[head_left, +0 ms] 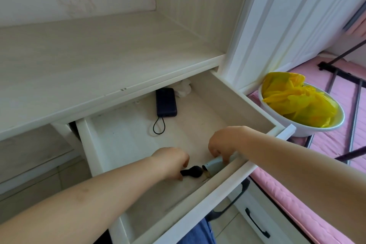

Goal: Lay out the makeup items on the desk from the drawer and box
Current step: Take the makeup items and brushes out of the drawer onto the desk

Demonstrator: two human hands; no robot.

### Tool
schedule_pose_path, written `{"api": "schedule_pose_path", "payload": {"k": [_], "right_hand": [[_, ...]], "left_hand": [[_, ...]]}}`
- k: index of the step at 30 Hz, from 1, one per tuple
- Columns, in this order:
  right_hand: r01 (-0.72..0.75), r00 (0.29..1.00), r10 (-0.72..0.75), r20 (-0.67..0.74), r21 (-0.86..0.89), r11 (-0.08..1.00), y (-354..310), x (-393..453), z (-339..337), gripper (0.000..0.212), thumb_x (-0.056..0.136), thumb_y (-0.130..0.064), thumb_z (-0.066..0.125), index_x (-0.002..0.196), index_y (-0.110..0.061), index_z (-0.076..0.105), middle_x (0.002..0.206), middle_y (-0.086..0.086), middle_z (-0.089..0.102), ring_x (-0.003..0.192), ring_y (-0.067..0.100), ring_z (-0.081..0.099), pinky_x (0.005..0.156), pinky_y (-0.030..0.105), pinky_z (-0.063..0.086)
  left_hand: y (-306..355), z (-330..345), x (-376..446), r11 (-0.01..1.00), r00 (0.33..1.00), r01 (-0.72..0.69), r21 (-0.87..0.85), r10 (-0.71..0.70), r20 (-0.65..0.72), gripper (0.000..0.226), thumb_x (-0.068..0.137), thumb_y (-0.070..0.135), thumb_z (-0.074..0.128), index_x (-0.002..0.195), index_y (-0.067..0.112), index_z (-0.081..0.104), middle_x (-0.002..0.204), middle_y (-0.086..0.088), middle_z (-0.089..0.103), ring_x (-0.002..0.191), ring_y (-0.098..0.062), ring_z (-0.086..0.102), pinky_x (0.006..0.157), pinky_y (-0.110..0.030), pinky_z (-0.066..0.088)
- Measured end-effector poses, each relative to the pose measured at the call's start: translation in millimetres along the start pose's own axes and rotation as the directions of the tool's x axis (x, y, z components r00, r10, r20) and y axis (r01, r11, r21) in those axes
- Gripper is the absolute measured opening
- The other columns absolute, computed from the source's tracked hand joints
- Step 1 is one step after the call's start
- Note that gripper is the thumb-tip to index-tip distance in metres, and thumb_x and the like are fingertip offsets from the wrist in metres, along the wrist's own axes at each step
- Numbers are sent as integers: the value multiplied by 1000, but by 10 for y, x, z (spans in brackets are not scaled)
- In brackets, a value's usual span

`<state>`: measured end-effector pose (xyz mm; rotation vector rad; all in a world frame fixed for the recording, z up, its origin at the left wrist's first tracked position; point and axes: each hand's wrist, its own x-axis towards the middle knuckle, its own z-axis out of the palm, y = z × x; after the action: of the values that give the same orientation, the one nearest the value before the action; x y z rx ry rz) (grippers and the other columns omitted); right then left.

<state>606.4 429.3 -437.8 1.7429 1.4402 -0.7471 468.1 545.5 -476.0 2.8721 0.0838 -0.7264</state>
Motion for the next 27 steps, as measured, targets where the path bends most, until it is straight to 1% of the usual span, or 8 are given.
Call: {"api": "schedule_pose_path", "payload": {"k": [2, 4, 11, 15, 18, 21, 24, 27], "right_hand": [[-5, 1000, 5, 27, -15, 1000, 11, 42, 19, 17, 84, -23, 65, 79, -8, 62, 72, 0, 56, 75, 23, 53, 68, 31, 41], [-1, 1000, 2, 29, -39, 999, 5, 74, 24, 16, 84, -23, 65, 78, -8, 62, 65, -2, 50, 71, 21, 51, 67, 31, 41], [-4, 1000, 4, 19, -38, 999, 10, 75, 12, 28, 86, -26, 63, 103, -4, 64, 88, 6, 59, 78, 22, 51, 68, 32, 41], [-24, 991, 53, -126, 224, 974, 124, -63, 29, 32, 86, -27, 63, 113, -10, 57, 103, 2, 58, 85, 18, 48, 72, 29, 40], [25, 958, 120, -262, 490, 871, 198, -185, 12, 30, 82, -31, 67, 108, -19, 57, 98, -6, 58, 88, 17, 55, 83, 33, 49], [111, 909, 197, -368, 668, 736, 165, -283, -73, 31, 78, -34, 71, 104, -25, 58, 95, -10, 64, 89, 14, 61, 82, 31, 52], [244, 849, 254, -464, 769, 591, 55, -409, -261, 30, 78, -29, 72, 105, -28, 60, 96, -15, 66, 87, 6, 65, 76, 20, 55], [405, 782, 273, -560, 790, 461, -126, -568, -551, 29, 79, -16, 72, 104, -27, 62, 92, -19, 66, 76, -8, 63, 62, 10, 50]], "left_hand": [[10, 1, 22, 1000, 1000, -12, 22, 12, 11, 33, 84, 26, 66, 115, 18, 57, 116, -6, 59, 104, -28, 57, 76, -34, 45], [25, -4, 38, 999, 1000, -21, 42, 21, 4, 29, 84, 22, 64, 112, 18, 59, 114, -7, 60, 103, -29, 58, 75, -34, 45], [0, -18, 74, 999, 1000, -12, 35, 13, -20, 26, 85, 12, 56, 110, 16, 62, 112, -8, 61, 102, -30, 59, 73, -33, 46], [-128, -132, -13, 991, 995, 26, -132, -38, -91, 22, 85, 16, 58, 106, 18, 63, 108, -4, 65, 97, -25, 61, 72, -32, 46], [-278, -302, -177, 952, 980, 32, -305, -91, -180, 17, 84, 26, 62, 101, 23, 61, 104, 3, 65, 92, -17, 60, 73, -30, 47], [-431, -475, -407, 879, 954, -3, -476, -141, -266, 14, 82, 29, 67, 92, 24, 58, 97, 6, 65, 90, -15, 62, 73, -27, 49], [-567, -642, -707, 668, 933, -91, -739, -202, -298, 10, 82, 20, 70, 86, 21, 60, 87, 4, 65, 79, -13, 68, 66, -26, 59], [-710, -789, -1029, 562, 901, -146, -814, -265, -344, 9, 83, 16, 69, 88, 21, 63, 89, 3, 65, 75, -7, 67, 60, -20, 57]]}}
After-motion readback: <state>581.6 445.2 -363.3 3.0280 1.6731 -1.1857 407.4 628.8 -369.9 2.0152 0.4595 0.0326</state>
